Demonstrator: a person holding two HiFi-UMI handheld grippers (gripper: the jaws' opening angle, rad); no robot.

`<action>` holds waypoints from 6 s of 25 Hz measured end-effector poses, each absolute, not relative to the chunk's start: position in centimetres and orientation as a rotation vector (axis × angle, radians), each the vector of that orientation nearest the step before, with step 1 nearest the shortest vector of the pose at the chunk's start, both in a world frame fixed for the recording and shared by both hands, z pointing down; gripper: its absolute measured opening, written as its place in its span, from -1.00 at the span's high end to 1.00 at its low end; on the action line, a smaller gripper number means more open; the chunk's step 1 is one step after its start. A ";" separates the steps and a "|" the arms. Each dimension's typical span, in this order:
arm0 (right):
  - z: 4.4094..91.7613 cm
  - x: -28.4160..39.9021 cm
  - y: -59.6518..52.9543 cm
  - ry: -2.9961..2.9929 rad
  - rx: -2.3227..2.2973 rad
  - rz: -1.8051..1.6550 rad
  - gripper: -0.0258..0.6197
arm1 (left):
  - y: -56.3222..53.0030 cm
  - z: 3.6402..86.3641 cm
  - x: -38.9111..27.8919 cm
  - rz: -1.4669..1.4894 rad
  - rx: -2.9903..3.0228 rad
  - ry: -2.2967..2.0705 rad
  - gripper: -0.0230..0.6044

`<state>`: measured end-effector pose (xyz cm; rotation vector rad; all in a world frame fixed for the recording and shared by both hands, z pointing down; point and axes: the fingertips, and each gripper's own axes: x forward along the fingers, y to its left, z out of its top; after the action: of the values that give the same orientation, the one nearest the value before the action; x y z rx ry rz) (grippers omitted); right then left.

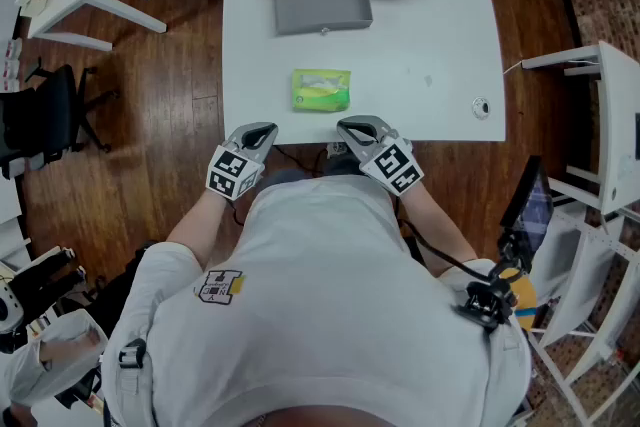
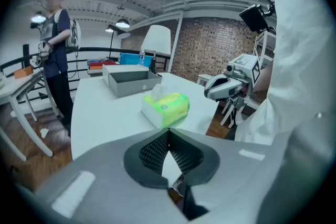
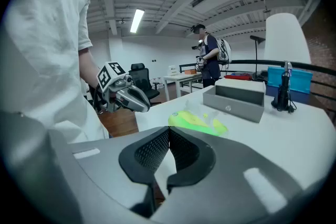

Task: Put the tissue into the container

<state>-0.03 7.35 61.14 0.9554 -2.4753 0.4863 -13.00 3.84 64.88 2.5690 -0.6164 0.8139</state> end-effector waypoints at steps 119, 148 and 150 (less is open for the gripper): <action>57.2 7.3 -8.4 -2.336 1.179 0.138 0.66 | -10.4 60.4 -6.6 0.780 2.943 -0.663 0.20; 67.3 4.2 -1.9 -2.215 1.095 0.392 0.92 | -3.4 67.3 -8.4 1.028 2.824 -0.583 0.93; 67.4 4.3 -1.8 -2.213 1.095 0.390 0.92 | -3.4 67.4 -8.2 1.032 2.827 -0.576 0.93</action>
<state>4.33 -1.82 67.42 1.0952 -2.2130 0.3899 -8.24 -3.37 67.43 2.8269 -0.5760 1.0322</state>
